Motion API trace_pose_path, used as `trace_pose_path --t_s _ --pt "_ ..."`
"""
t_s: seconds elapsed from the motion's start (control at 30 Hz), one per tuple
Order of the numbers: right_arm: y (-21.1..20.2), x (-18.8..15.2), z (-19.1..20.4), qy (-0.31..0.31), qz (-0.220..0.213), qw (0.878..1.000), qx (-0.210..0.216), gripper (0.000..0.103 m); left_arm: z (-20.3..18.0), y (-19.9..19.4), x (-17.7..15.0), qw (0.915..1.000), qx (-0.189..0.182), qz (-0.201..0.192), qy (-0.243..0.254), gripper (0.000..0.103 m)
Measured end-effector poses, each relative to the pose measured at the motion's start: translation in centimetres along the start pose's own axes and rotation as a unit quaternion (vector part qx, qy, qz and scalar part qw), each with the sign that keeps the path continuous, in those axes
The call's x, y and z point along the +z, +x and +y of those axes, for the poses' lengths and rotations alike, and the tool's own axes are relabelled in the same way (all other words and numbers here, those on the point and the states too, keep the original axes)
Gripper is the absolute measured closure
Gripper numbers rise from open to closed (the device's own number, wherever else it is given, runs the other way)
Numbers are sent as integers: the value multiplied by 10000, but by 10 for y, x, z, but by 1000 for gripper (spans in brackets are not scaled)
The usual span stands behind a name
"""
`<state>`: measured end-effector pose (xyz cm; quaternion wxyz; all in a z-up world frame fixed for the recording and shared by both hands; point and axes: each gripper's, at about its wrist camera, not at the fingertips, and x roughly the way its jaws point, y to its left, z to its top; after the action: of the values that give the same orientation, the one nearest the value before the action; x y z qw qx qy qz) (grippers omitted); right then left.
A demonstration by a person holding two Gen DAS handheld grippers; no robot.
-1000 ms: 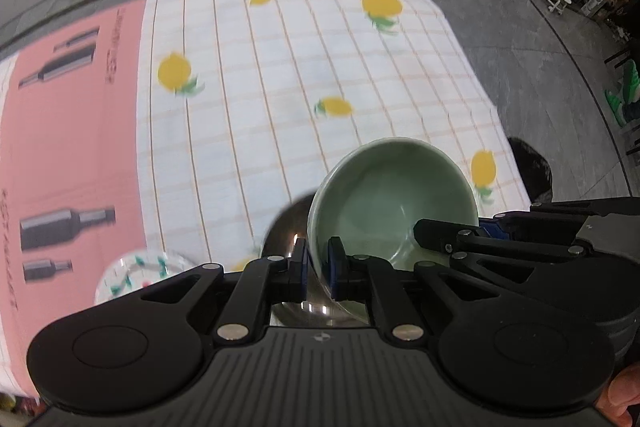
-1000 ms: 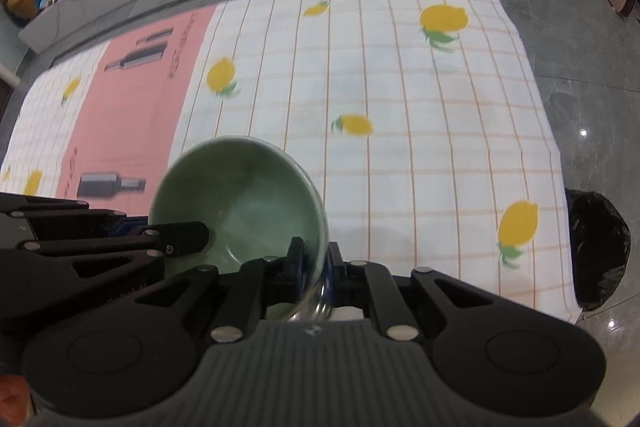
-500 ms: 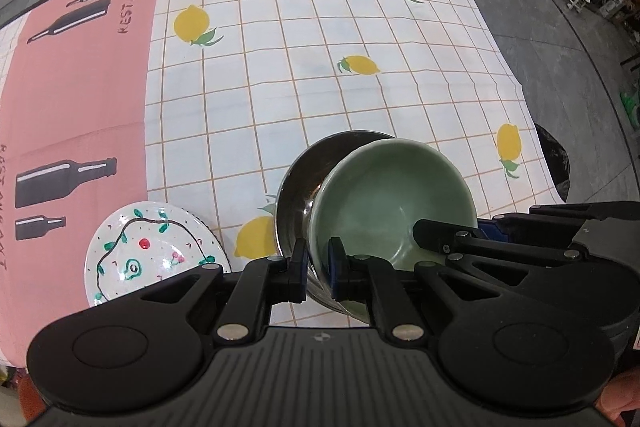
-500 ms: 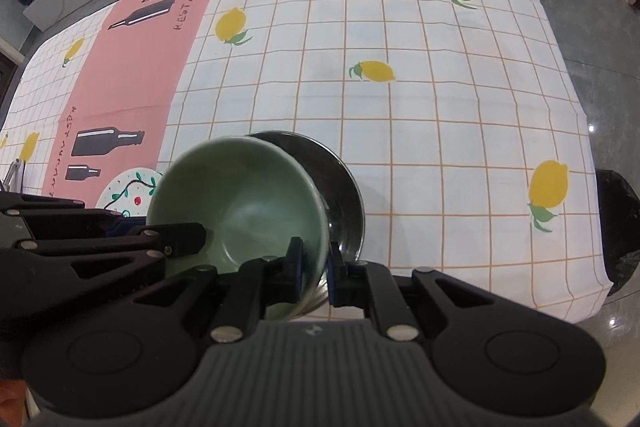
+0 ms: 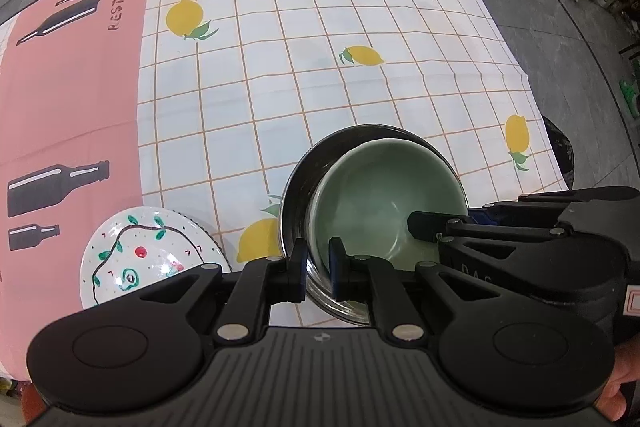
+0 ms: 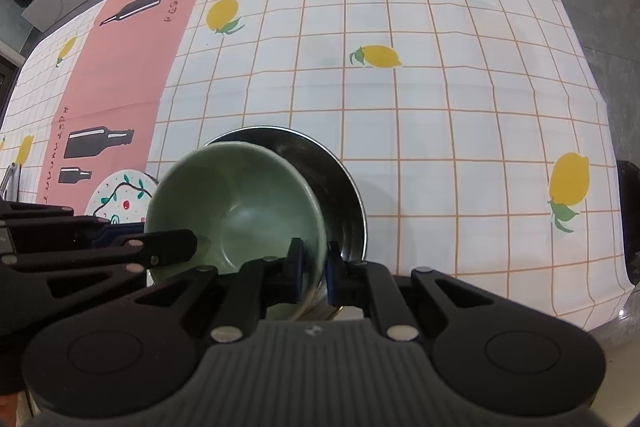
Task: Organize plates and bowls
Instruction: 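Lift the green bowl with both tools and carry it over the orange bowl, then lower the green bowl into the orange bowl and open both tools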
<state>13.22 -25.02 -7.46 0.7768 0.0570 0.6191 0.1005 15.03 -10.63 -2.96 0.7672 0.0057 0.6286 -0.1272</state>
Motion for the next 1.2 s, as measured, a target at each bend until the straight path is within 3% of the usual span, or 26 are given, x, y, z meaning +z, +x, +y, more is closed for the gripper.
trace_pose_path --t_s 0.4,0.83,0.93,1.07,1.2 --pt "7 6 2 -84 59 9997 -218 96 1 1 2 9999 -17 -12 142 92" --pt "-11 10 12 -308 -125 9988 -349 85 4 -22 6 9988 -203 -400 213 90" --pt "-19 11 13 -313 -218 9988 -292 76 8 -26 6 9982 -305 -492 164 77" --pt "-29 9 13 -333 -377 9984 -240 60 11 -32 3 9967 -333 -692 249 67" --pt "-36 7 7 -235 -555 9980 -187 44 19 -38 -3 9946 -388 -929 248 37"
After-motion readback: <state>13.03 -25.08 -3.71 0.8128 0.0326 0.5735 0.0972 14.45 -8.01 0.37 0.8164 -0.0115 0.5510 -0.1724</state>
